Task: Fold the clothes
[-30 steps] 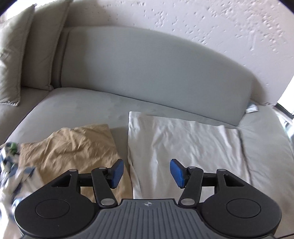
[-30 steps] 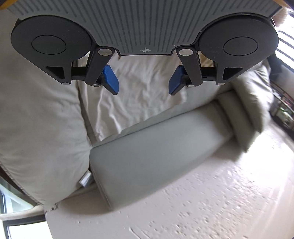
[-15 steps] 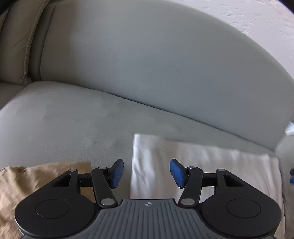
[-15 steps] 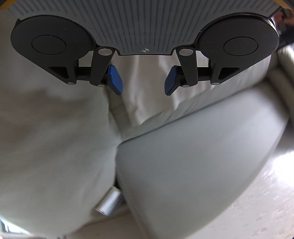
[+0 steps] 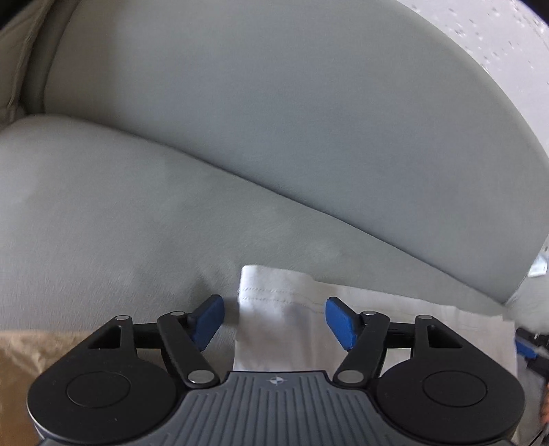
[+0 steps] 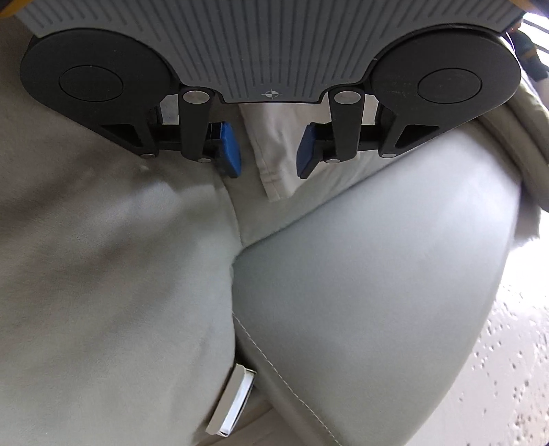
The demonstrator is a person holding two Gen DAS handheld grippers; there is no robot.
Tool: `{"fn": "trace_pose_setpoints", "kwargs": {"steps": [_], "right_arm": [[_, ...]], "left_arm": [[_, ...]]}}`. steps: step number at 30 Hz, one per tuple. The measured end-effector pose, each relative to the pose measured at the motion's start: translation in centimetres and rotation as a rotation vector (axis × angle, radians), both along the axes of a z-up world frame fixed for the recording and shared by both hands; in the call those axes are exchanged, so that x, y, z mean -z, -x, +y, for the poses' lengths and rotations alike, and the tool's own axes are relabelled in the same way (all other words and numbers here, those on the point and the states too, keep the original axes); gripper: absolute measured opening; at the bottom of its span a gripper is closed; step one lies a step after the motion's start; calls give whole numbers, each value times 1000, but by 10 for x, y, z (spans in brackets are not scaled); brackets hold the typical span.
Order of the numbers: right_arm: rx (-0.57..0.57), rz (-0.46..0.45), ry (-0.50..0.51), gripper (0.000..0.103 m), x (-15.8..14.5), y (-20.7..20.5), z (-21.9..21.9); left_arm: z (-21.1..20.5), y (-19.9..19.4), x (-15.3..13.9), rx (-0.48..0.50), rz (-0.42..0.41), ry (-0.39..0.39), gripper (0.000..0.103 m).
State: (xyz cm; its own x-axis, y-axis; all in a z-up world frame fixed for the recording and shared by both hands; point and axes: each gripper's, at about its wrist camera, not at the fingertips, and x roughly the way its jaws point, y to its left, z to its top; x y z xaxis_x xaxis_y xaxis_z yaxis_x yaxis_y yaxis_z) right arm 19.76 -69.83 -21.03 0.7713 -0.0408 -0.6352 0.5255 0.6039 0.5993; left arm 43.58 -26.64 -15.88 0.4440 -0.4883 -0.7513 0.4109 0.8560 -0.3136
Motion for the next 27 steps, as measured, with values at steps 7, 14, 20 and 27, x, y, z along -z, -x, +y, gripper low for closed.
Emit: {"fn": "trace_pose_setpoints", "kwargs": {"steps": [7, 14, 20, 27], "right_arm": [[-38, 78, 143, 22, -7, -23, 15], [95, 101, 275, 3, -25, -4, 31], [145, 46, 237, 3, -72, 28, 41], [180, -31, 136, 3, -139, 96, 68]], "left_arm": [[-13, 13, -5, 15, -112, -104, 6], [0, 28, -31, -27, -191, -85, 3], [9, 53, -81, -21, -225, -76, 3], [56, 94, -140, -37, -180, -18, 3]]}}
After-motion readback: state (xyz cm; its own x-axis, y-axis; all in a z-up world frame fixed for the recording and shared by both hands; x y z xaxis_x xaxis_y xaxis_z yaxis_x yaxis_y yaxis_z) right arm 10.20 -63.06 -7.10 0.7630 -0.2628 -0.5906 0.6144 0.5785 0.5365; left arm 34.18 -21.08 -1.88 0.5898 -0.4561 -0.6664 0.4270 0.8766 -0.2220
